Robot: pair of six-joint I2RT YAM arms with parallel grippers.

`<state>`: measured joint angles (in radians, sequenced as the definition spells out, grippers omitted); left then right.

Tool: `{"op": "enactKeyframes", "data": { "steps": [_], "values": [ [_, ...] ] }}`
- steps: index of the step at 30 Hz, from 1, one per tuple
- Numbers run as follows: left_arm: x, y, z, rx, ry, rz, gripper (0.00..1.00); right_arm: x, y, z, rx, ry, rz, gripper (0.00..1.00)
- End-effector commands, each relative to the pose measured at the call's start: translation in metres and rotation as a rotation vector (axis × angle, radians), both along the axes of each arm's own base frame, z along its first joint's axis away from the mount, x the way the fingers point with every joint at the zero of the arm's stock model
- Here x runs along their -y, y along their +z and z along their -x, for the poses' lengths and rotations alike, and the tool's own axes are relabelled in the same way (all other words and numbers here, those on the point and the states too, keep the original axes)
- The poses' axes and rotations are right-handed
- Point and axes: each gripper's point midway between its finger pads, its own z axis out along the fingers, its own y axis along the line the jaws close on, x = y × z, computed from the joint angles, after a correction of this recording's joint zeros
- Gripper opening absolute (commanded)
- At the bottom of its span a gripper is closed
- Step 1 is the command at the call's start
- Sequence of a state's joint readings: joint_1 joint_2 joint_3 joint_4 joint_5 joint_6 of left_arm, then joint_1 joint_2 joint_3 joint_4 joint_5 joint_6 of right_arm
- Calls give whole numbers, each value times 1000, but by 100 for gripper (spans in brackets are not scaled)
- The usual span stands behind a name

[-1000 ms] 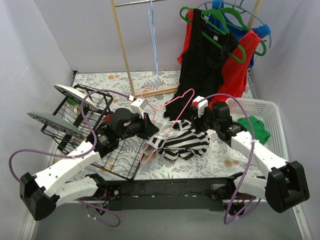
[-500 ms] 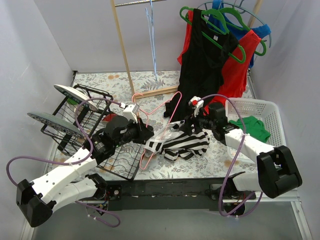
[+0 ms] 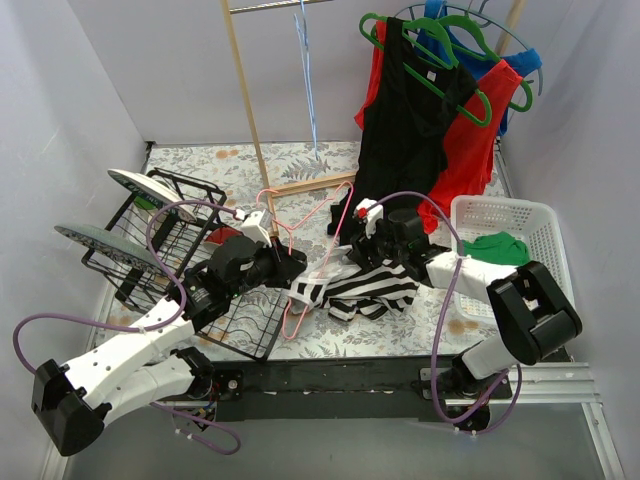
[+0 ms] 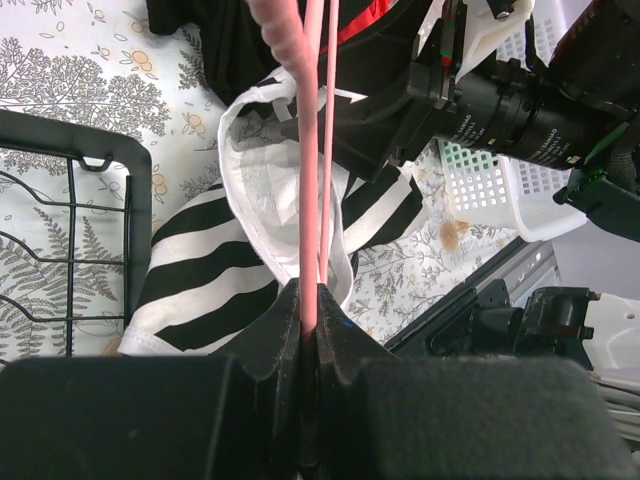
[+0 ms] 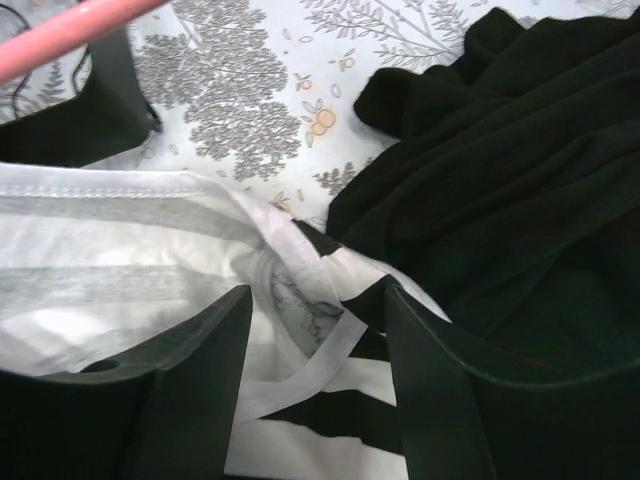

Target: Place the tank top on the hanger

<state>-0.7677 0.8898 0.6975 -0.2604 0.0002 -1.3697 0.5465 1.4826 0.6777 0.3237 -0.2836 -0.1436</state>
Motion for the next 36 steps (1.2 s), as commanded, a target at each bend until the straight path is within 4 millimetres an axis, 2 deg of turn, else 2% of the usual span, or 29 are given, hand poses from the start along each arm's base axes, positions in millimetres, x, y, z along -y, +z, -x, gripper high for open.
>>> {"op": "enactKeyframes", "data": {
  "steps": [1, 2, 4, 5, 7, 8, 9, 19, 26, 29, 33, 36],
  "values": [
    [-4, 6, -5, 27, 34, 27, 0, -4, 24, -32, 129, -54, 23, 56],
    [-4, 5, -4, 28, 30, 27, 0, -5, 22, -34, 128, -53, 29, 46],
    [-2, 5, -2, 25, 16, 30, 0, -5, 25, -40, 143, -69, 35, 37],
    [-2, 4, -1, 26, 7, 24, 0, -6, 27, -44, 151, -76, 35, 24],
    [0, 4, 5, 23, -27, 29, 0, -4, 33, -50, 170, -106, 35, 12],
    [-1, 4, 7, 28, -30, 29, 0, -2, 38, -53, 183, -121, 32, 4],
    [-3, 7, 9, 38, -33, 36, 0, 1, 42, -56, 199, -145, 35, 1],
    [-4, 6, 27, 105, -149, 18, 0, 43, 109, -87, 318, -307, -60, 1],
    [10, 11, 39, 172, -309, -2, 0, 43, 137, -101, 320, -325, -99, 1],
    [7, 4, 31, 162, -293, -72, 0, 45, 147, -103, 332, -336, -107, 1],
    [-4, -13, 17, 128, -231, -183, 0, 57, 162, -105, 364, -375, -112, 1],
    [-9, -14, 8, 132, -185, -216, 0, 67, 168, -105, 376, -391, -113, 1]
  ]
}}
